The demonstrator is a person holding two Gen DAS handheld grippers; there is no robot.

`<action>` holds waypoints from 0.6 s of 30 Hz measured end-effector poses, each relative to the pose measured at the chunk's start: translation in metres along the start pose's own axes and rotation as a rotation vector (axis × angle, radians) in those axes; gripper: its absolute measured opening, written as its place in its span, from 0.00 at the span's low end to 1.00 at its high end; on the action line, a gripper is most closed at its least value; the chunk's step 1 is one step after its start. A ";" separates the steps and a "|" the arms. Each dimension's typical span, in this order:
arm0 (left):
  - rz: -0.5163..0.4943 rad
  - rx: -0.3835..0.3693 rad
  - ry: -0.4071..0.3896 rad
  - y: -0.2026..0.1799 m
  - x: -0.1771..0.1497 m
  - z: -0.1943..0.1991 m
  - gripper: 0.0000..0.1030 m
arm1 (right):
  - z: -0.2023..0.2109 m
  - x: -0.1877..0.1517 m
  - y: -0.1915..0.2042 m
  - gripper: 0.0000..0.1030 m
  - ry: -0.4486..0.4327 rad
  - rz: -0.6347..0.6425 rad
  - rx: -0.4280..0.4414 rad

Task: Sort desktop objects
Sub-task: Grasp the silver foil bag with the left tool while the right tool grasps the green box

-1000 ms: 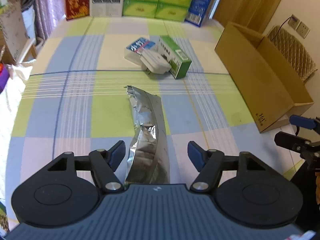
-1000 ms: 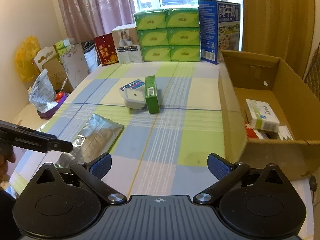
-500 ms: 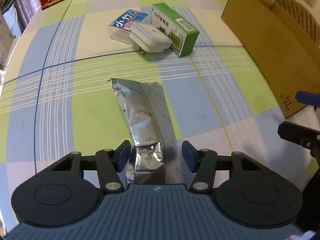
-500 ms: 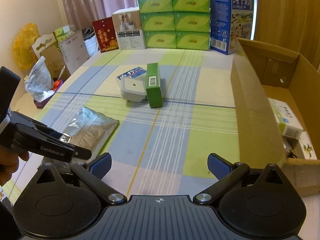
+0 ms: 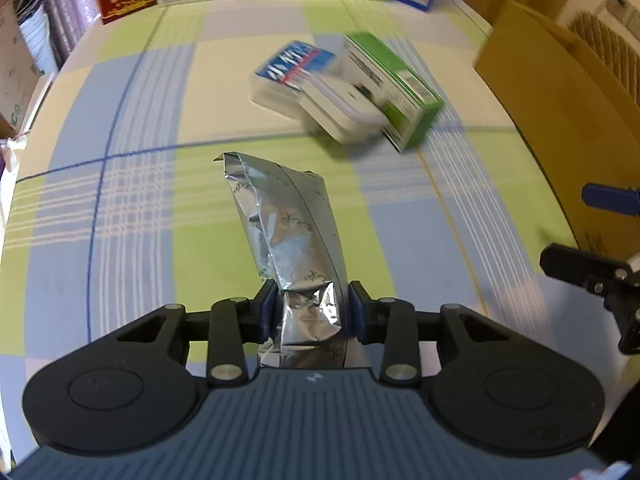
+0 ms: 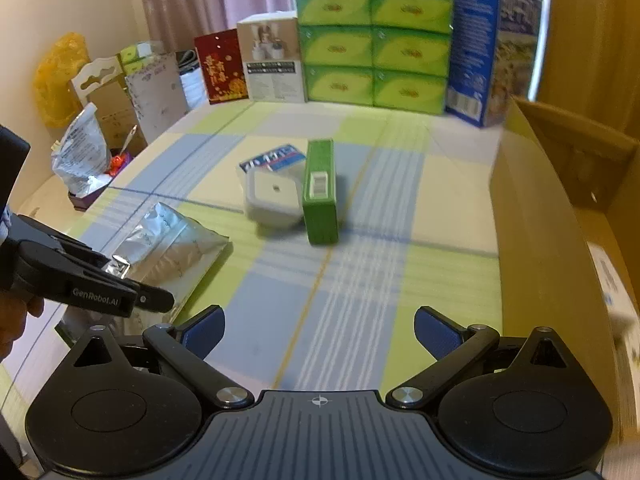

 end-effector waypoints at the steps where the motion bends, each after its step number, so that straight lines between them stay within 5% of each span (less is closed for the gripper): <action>1: 0.013 -0.001 -0.008 0.004 0.004 0.000 0.31 | -0.004 0.005 0.000 0.96 -0.002 0.008 -0.001; 9: 0.102 -0.014 -0.064 0.028 0.024 -0.009 0.31 | -0.034 0.033 0.002 0.90 -0.010 0.051 0.002; 18: 0.124 -0.013 -0.115 0.037 0.043 -0.010 0.26 | -0.073 0.067 -0.005 0.62 -0.016 0.044 -0.003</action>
Point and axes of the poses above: each gripper's, at about its wrist camera, not at the fingertips, and z roughly against the way its jaws point, y to its left, x to its top, the point moved 1 cm from there along -z, roughly the way its jaws point, and after that the axes turned 5 degrees about y, right-handed, at the moved point
